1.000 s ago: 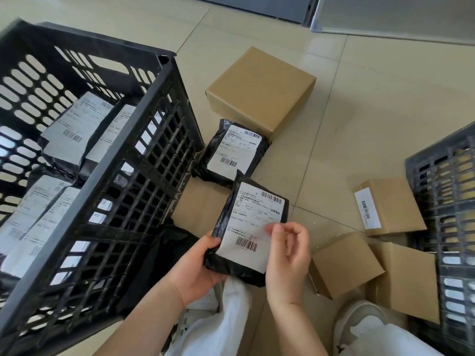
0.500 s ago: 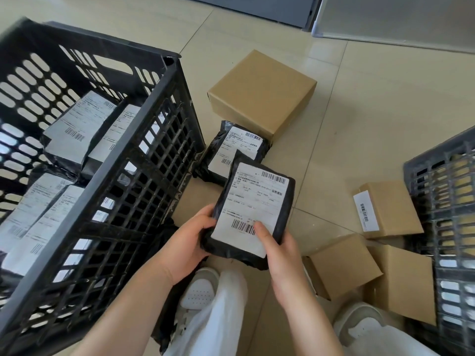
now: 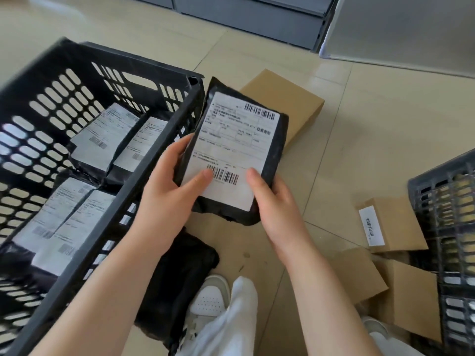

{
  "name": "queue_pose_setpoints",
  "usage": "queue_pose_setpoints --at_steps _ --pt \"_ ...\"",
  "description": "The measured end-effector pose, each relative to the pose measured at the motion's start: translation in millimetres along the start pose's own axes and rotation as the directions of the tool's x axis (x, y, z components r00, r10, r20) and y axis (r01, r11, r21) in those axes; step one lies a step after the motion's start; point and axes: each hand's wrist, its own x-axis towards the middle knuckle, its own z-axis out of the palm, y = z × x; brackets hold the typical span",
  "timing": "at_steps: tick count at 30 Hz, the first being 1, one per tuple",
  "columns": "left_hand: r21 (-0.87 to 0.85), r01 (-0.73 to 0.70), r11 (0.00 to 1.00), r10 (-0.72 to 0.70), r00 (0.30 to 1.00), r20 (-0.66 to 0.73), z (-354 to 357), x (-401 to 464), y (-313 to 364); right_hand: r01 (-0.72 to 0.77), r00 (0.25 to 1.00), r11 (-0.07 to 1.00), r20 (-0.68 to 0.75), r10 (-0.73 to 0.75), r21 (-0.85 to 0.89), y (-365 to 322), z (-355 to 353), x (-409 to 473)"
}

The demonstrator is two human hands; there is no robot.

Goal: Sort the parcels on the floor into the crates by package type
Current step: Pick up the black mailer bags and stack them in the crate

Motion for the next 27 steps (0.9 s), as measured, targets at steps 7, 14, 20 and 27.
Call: queue_pose_setpoints --at_steps 7,14,20,27 --pt "-0.175 0.024 0.984 -0.052 0.987 -0.152 -58.4 25.4 30.9 0.086 0.996 0.991 -0.011 -0.088 -0.101 -27.8 44.3 26.6" --pt "-0.200 0.031 0.979 -0.109 0.914 -0.391 -145.9 79.6 20.6 0.554 0.832 0.597 0.369 -0.413 -0.580 -6.9 106.1 34.4" --pt "-0.202 0.157 0.967 -0.238 0.838 -0.490 -197.7 99.2 -28.4 0.590 0.794 0.423 0.398 -0.460 -0.688 19.9 111.2 35.7" --pt "-0.205 0.194 0.959 -0.279 0.763 -0.584 -211.6 123.2 -45.9 0.604 0.760 0.342 0.392 -0.518 -0.720 29.1 116.0 35.9"
